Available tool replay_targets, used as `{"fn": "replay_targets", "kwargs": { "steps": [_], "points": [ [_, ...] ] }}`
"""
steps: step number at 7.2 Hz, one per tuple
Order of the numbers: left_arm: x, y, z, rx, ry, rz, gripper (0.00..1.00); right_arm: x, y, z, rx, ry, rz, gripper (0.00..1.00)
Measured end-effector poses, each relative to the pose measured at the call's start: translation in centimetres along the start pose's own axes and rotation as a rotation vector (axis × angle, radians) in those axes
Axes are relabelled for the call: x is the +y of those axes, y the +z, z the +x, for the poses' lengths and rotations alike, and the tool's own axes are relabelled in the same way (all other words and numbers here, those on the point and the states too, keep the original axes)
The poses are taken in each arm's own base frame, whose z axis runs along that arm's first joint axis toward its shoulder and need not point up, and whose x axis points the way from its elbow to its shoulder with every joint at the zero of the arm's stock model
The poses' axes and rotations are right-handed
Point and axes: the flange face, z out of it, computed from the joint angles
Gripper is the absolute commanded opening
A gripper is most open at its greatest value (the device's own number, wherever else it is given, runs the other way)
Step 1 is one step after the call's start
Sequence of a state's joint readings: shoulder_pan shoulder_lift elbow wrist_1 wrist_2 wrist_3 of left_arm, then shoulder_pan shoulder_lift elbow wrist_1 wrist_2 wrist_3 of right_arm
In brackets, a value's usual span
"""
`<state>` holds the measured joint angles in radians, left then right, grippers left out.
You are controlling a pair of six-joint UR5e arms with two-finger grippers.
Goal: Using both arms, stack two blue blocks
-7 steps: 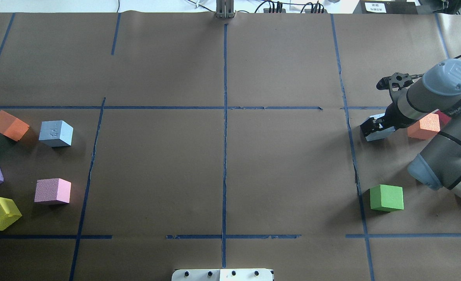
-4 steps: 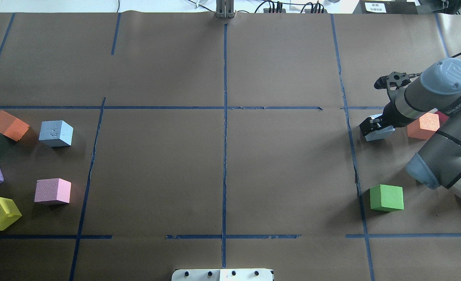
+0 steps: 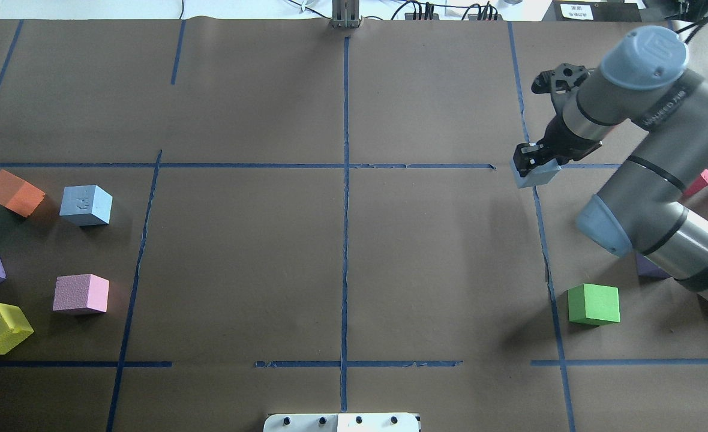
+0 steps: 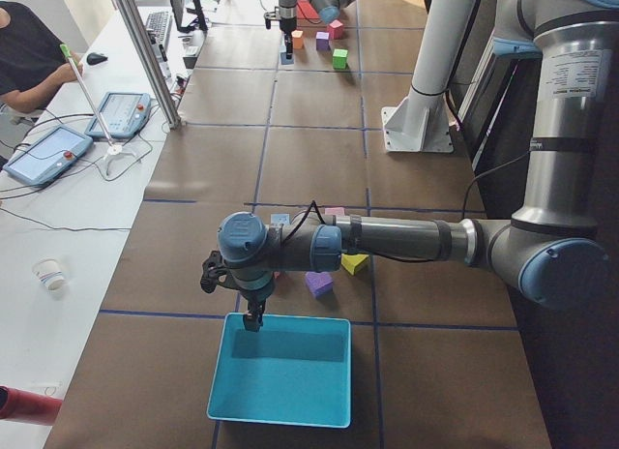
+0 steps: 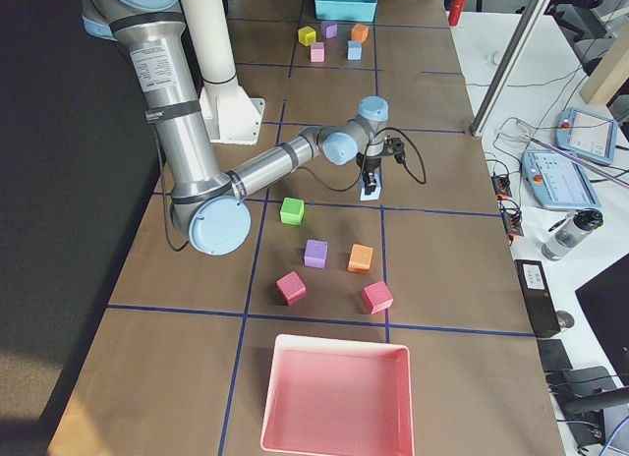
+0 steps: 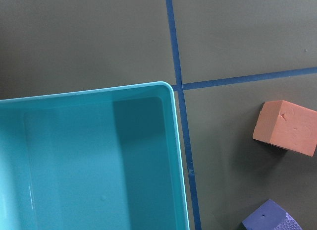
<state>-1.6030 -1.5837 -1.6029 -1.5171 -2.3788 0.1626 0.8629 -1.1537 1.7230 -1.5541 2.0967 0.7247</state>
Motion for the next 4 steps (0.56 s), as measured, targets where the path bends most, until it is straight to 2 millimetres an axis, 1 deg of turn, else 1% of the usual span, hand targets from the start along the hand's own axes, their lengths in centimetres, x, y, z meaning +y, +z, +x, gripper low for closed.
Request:
{"fn": "replay_targets", "kwargs": {
  "steps": [1,2,4],
  "points": [
    [0.0,-0.1,0.1,-0.001,0.001,0.001,1.0,-0.2,-0.6,-5.0,-0.011,0.031,-0.015,0.01],
    [0.0,-0.1,0.1,-0.001,0.001,0.001,1.0,0.4,-0.4,-10.3,-0.02,0.067,-0.017,0.01],
    [0.0,-0.1,0.1,-0.001,0.0,0.0,1.0,1.6,1.1,-20.7,-0.019,0.134,-0.002,0.02]
  ]
}}
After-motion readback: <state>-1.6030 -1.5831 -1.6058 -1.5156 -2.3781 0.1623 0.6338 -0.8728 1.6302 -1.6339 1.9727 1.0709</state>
